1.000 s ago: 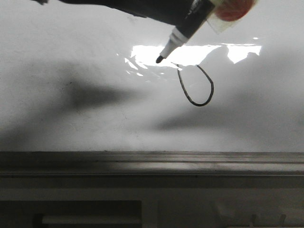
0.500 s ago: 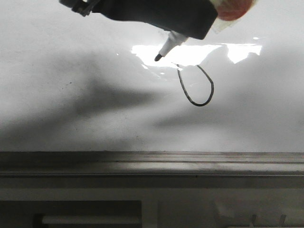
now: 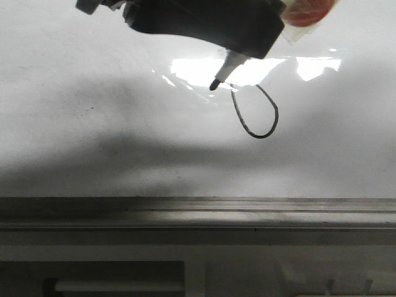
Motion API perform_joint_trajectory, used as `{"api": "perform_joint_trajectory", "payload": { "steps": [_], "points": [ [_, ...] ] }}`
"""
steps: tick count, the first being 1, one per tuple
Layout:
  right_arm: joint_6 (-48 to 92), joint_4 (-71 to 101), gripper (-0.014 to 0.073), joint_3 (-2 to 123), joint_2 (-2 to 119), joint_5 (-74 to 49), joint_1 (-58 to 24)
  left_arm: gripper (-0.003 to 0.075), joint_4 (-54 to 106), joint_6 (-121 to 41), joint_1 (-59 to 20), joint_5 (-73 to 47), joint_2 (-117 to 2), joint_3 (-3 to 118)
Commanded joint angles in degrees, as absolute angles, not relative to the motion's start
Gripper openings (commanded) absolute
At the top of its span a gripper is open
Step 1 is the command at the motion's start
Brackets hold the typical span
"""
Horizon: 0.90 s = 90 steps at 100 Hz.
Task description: Write number 6 on whiteboard
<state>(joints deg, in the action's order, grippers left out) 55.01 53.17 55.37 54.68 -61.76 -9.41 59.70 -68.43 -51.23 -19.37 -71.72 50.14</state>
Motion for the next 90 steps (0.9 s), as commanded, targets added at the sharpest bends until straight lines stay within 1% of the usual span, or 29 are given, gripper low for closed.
{"api": "perform_joint_trajectory", "payload": {
  "steps": [1,6,17,32,42,55,64,74,90],
  "points": [
    [54.57,56.07,0.0385,57.25,54.32,-61.41,-9.23,-0.0020,62.08,-66.82,-51.14,-15.27,-70.16,52.11],
    [54.26,55.93,0.0415,57.25,54.21,-61.41,-9.17,-0.0020,62.08,-66.58,-51.02,-14.57,-69.55,52.00],
    [52.57,53.37,0.0416,57.25,53.25,-61.16,-9.17,-0.0020,62.08,-64.12,-49.99,-10.09,-66.62,50.26],
    [46.58,42.81,0.0416,57.25,50.85,-60.04,-9.17,-0.0020,63.00,-57.68,-47.16,-4.52,-59.91,44.53],
    [44.05,40.07,0.0416,55.50,48.31,-57.27,-9.17,-0.0020,69.12,-56.88,-45.49,0.00,-54.86,39.62],
    [41.98,40.07,0.0416,51.48,45.00,-51.51,-9.17,-0.0020,81.21,-56.88,-44.77,6.39,-49.96,33.62],
    [41.03,40.55,0.0416,48.34,43.42,-48.65,-9.17,-0.0020,85.80,-56.88,-44.77,8.79,-49.09,31.21],
    [41.03,41.62,0.0416,45.65,42.69,-47.21,-9.17,-0.0020,85.90,-56.88,-44.77,8.89,-49.67,30.39],
    [41.03,42.02,0.0416,43.32,42.69,-46.34,-9.17,-0.0020,86.75,-56.88,-44.77,12.93,-52.01,30.39]
  ]
}}
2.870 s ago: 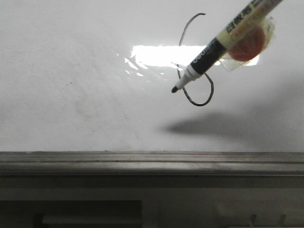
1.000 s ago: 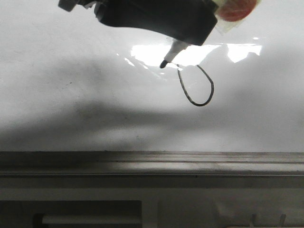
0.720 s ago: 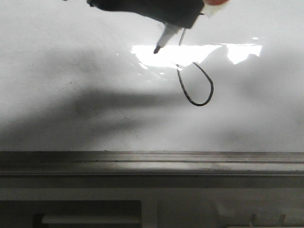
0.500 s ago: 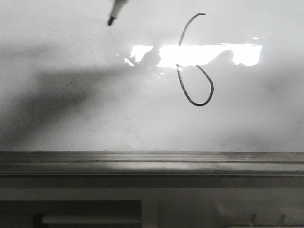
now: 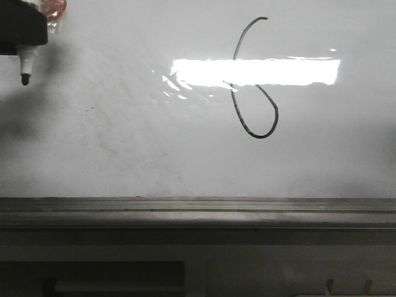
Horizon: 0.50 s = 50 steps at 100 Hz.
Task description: Write number 6 on whiteboard
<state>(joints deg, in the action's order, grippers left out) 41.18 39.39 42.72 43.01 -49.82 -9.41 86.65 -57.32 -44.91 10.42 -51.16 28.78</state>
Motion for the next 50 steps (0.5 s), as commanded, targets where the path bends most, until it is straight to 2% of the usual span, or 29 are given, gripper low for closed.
{"api": "perform_joint_trajectory", "payload": {
  "steps": [1,50],
  "points": [
    [41.03,42.02,0.0416,43.24,42.69,-46.34,-9.17,-0.0020,86.75,-56.88,-44.77,13.02,-52.14,30.39],
    [41.03,42.02,0.0416,43.05,42.80,-45.51,-9.17,-0.0020,86.52,-56.88,-44.77,11.96,-58.89,32.17]
  ]
}}
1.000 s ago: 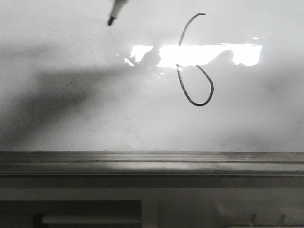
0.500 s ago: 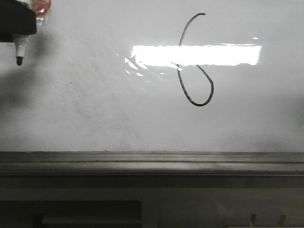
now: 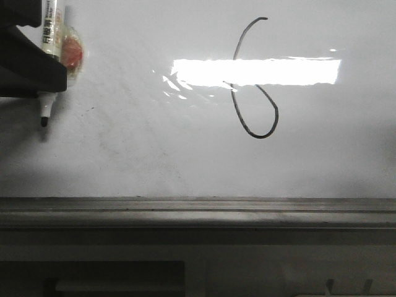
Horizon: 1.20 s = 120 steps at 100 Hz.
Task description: Write number 6 on whiteboard
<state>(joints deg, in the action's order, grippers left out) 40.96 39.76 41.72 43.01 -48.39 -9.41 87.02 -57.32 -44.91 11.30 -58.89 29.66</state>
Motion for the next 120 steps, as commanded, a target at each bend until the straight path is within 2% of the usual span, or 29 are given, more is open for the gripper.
{"api": "perform_joint_trajectory", "payload": {
  "steps": [1,31,43,57,80,84,120],
  "points": [
    [41.03,42.02,0.0416,43.05,42.80,-45.51,-9.17,-0.0020,86.52,-56.88,-44.77,11.96,-58.89,32.15],
    [41.03,42.02,0.0416,43.05,42.80,-45.51,-9.17,-0.0019,86.52,-56.88,-44.77,13.03,-58.89,32.59],
    [41.03,42.02,0.0416,43.05,42.80,-45.51,-9.17,0.0007,85.98,-56.88,-44.77,13.03,-58.89,32.59],
    [41.03,42.02,0.0416,43.05,42.80,-45.51,-9.17,0.0139,85.40,-56.88,-44.77,13.03,-58.89,32.59],
    [41.03,42.02,0.0416,43.05,42.80,-45.51,-9.17,0.0518,83.54,-56.88,-44.77,13.03,-58.68,32.59],
    [41.03,42.02,0.0416,43.05,42.80,-45.37,-9.17,0.0548,83.54,-56.98,-44.77,13.03,-58.38,32.59],
    [41.03,42.25,0.0415,43.05,41.52,-44.40,-9.17,0.0561,83.48,-70.63,-44.77,8.13,-47.10,32.09]
  ]
}}
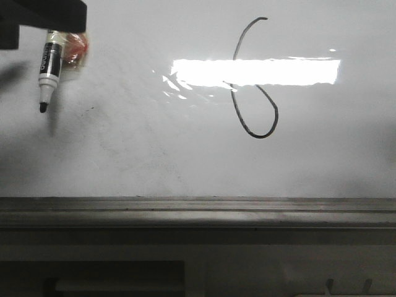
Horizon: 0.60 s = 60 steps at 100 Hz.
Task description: Write number 6 on whiteboard
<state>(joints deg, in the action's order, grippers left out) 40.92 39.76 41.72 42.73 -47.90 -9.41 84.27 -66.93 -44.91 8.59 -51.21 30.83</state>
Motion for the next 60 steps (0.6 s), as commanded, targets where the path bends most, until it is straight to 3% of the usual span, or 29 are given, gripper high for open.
{"api": "perform_joint_trajectory", "payload": {
  "steps": [1,19,29,45,54,60],
  "points": [
    [41.03,42.25,0.0415,43.05,41.52,-44.25,-9.17,0.0560,83.48,-71.17,-44.77,8.13,-46.75,31.94],
    [41.03,44.22,0.0395,43.05,36.51,-40.05,-9.17,0.0479,83.48,-74.47,-44.77,8.39,-37.29,30.07],
    [41.14,44.22,0.0256,42.91,33.18,-38.67,-9.17,0.0358,83.48,-74.47,-44.77,8.50,-32.56,28.85],
    [42.72,43.99,-0.0062,40.44,27.96,-36.81,-9.17,0.0115,83.24,-76.16,-44.77,7.98,-25.94,25.62],
    [42.72,43.99,-0.0065,37.10,24.09,-35.08,-9.17,-0.0020,83.24,-76.25,-44.77,6.98,-22.56,22.91],
    [43.41,43.99,-0.0065,34.18,21.23,-33.67,-9.17,-0.0020,83.11,-76.25,-44.77,6.10,-20.50,21.11]
  ]
}}
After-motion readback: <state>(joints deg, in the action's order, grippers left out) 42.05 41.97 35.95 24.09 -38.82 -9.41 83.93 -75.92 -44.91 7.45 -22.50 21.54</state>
